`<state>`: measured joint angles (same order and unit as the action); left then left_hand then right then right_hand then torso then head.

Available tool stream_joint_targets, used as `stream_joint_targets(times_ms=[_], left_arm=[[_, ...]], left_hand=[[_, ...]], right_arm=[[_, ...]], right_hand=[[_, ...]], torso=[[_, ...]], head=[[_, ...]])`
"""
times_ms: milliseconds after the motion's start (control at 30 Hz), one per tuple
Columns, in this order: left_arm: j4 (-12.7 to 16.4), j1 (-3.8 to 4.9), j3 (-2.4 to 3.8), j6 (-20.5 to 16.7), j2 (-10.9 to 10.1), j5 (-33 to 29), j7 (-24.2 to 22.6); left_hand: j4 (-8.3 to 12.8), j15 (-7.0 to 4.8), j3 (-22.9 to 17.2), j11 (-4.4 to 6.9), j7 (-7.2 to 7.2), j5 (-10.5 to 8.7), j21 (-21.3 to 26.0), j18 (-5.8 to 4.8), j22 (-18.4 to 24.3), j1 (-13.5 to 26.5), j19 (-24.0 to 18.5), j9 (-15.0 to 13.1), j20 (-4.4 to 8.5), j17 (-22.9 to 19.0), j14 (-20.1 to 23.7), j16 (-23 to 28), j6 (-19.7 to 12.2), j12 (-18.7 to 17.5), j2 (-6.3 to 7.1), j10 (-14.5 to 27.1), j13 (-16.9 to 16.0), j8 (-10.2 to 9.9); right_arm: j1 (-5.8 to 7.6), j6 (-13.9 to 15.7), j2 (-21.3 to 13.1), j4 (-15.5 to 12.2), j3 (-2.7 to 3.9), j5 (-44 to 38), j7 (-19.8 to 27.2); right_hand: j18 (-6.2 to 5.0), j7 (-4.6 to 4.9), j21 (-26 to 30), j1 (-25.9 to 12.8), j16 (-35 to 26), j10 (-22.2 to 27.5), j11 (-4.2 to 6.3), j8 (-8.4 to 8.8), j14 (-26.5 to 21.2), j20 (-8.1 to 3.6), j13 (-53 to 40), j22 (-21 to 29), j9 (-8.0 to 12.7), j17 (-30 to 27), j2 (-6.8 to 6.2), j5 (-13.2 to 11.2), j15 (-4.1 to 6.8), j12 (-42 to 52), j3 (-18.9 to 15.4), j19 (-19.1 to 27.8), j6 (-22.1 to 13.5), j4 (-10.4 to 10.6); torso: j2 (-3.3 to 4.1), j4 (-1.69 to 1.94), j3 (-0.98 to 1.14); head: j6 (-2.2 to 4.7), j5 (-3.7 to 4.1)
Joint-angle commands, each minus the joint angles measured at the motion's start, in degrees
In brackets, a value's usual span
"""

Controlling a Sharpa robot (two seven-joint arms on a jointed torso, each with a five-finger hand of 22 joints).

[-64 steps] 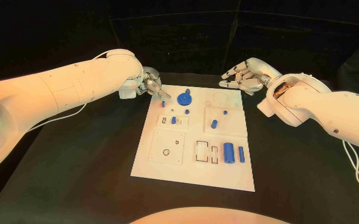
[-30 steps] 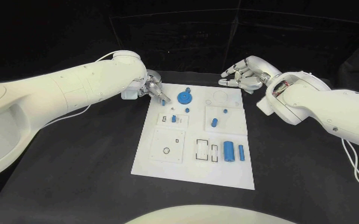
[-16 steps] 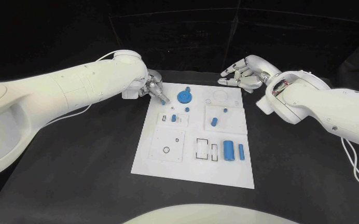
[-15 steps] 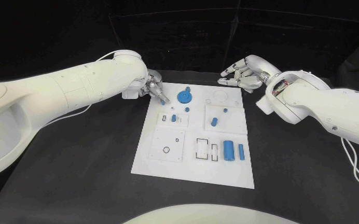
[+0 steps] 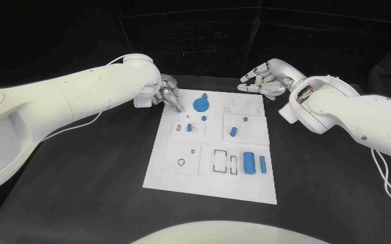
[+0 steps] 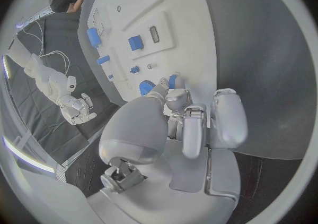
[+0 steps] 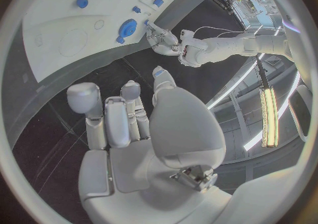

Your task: Assemble the parts on the task board

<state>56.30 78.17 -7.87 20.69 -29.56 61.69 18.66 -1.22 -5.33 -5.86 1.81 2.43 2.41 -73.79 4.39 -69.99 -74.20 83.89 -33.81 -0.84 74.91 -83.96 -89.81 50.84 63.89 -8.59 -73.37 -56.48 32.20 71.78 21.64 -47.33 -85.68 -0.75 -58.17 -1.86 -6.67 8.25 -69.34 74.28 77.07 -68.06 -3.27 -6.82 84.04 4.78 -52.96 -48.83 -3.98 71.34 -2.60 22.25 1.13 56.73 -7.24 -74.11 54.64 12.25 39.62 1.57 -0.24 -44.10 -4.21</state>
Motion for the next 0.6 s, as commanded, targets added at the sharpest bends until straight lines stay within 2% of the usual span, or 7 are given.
stream_joint_targets(times_ms=[33,167,267,300,400,500,600], left_arm=[[0.9,0.07,0.01,-2.8,-0.8,-2.5,-0.7],[3.2,0.08,0.01,-5.4,-2.5,-4.1,-0.9],[6.0,0.09,0.0,-7.5,-4.2,-4.8,-0.8],[6.8,0.1,-0.01,-8.2,-4.8,-4.9,-0.8],[9.9,0.09,-0.03,-10.4,-6.6,-5.2,-0.8],[12.5,0.08,-0.06,-12.1,-8.1,-5.3,-0.8],[14.9,0.02,-0.22,-14.1,-9.6,-5.3,-0.9]], left_hand=[[4.9,0.03,-7.2,-0.05,0.11,0.33,0.3,-0.07,0.0,0.7,0.4,-0.1,0.18,15.1,-6.0,-0.2,-0.1,-0.3,0.39,-0.2,0.1,0.4],[6.1,0.1,-12.9,-0.05,0.15,0.43,0.5,-0.04,0.0,3.3,0.4,-0.3,0.08,15.1,-6.0,-0.2,-0.1,-0.3,2.08,-0.5,0.2,1.1],[7.4,0.14,-19.8,-0.04,0.44,0.84,0.4,-0.07,-0.2,6.8,0.5,-0.6,-0.12,15.1,-6.0,-0.2,-0.2,0.0,4.34,-0.9,0.1,2.0],[7.6,0.19,-21.2,-0.11,0.3,0.75,0.4,-0.05,-0.2,7.3,0.5,-0.7,-0.08,15.1,-6.0,-0.2,-0.1,0.0,4.54,-0.9,0.0,2.2],[8.5,0.34,-27.5,-0.09,0.28,0.89,0.3,-0.02,-0.5,10.4,0.6,-1.1,-0.01,15.1,-6.0,-0.2,-0.2,0.2,6.37,-1.3,0.1,3.3],[8.9,0.19,-31.3,-0.09,0.23,0.97,0.3,-0.07,-0.6,12.3,0.7,-1.4,-0.03,15.1,-6.0,-0.2,-0.2,0.3,7.54,-1.5,0.1,4.1],[9.1,0.08,-32.5,-0.09,0.14,1.29,0.1,-0.13,-0.8,12.9,0.8,-1.6,-0.06,15.1,-6.0,-0.2,-0.2,0.6,7.99,-1.8,-0.1,4.5]], right_arm=[[0.1,-0.2,0.1,0.0,0.04,0.1,0.5],[0.1,-0.3,0.1,0.0,0.04,0.1,0.4],[0.1,-0.3,0.0,0.1,0.04,0.1,0.3],[0.11,-0.3,0.0,0.1,0.04,0.1,0.2],[0.11,-0.3,0.0,0.2,0.04,0.1,0.1],[0.11,-0.3,0.0,0.2,0.04,0.1,0.0],[0.11,-0.3,-0.1,0.3,0.03,0.1,0.0]], right_hand=[[-0.72,-0.07,0.3,0.2,-0.4,0.6,0.09,-0.36,2.0,-0.12,0.2,0.1,0.0,0.0,0.79,1.7,0.21,-0.1,-0.4,0.2,-0.2,0.2],[-0.72,-0.09,0.4,0.3,-0.5,0.6,0.12,-0.44,2.0,-0.15,0.2,0.2,0.0,0.0,0.83,2.6,0.23,-0.2,-0.5,0.2,-0.2,0.3],[-0.71,-0.1,0.4,0.3,-0.5,0.6,0.12,-0.45,2.0,-0.15,0.3,0.1,0.0,0.0,0.84,2.7,0.24,-0.2,-0.6,0.2,-0.2,0.3],[-0.71,-0.1,0.4,0.3,-0.5,0.6,0.13,-0.46,2.0,-0.16,0.3,0.1,0.0,-0.1,0.84,2.9,0.24,-0.2,-0.6,0.1,-0.2,0.4],[-0.72,-0.11,0.4,0.4,-0.5,0.6,0.14,-0.5,2.0,-0.17,0.3,0.2,0.0,0.0,0.84,3.3,0.25,-0.2,-0.7,0.1,-0.2,0.4],[-0.71,-0.11,0.4,0.4,-0.5,0.6,0.14,-0.51,2.0,-0.17,0.3,0.2,0.0,0.0,0.83,3.3,0.25,-0.2,-0.7,0.1,-0.2,0.4],[-0.71,-0.11,0.4,0.4,-0.5,0.6,0.14,-0.51,2.0,-0.17,0.3,0.2,0.0,0.0,0.83,3.3,0.25,-0.2,-0.7,0.1,-0.2,0.4]], torso=[[-0.06,0.02,0.02],[-0.07,0.11,0.07],[-0.08,0.12,0.08],[-0.09,0.14,0.03],[-0.15,0.2,0.02],[-0.17,0.25,0.06],[-0.21,0.24,0.08]], head=[[-0.1,0.02],[-0.09,-0.02],[-0.11,-0.17],[-0.15,-0.19],[-0.2,-0.23],[-0.22,-0.27],[-0.2,-0.36]])
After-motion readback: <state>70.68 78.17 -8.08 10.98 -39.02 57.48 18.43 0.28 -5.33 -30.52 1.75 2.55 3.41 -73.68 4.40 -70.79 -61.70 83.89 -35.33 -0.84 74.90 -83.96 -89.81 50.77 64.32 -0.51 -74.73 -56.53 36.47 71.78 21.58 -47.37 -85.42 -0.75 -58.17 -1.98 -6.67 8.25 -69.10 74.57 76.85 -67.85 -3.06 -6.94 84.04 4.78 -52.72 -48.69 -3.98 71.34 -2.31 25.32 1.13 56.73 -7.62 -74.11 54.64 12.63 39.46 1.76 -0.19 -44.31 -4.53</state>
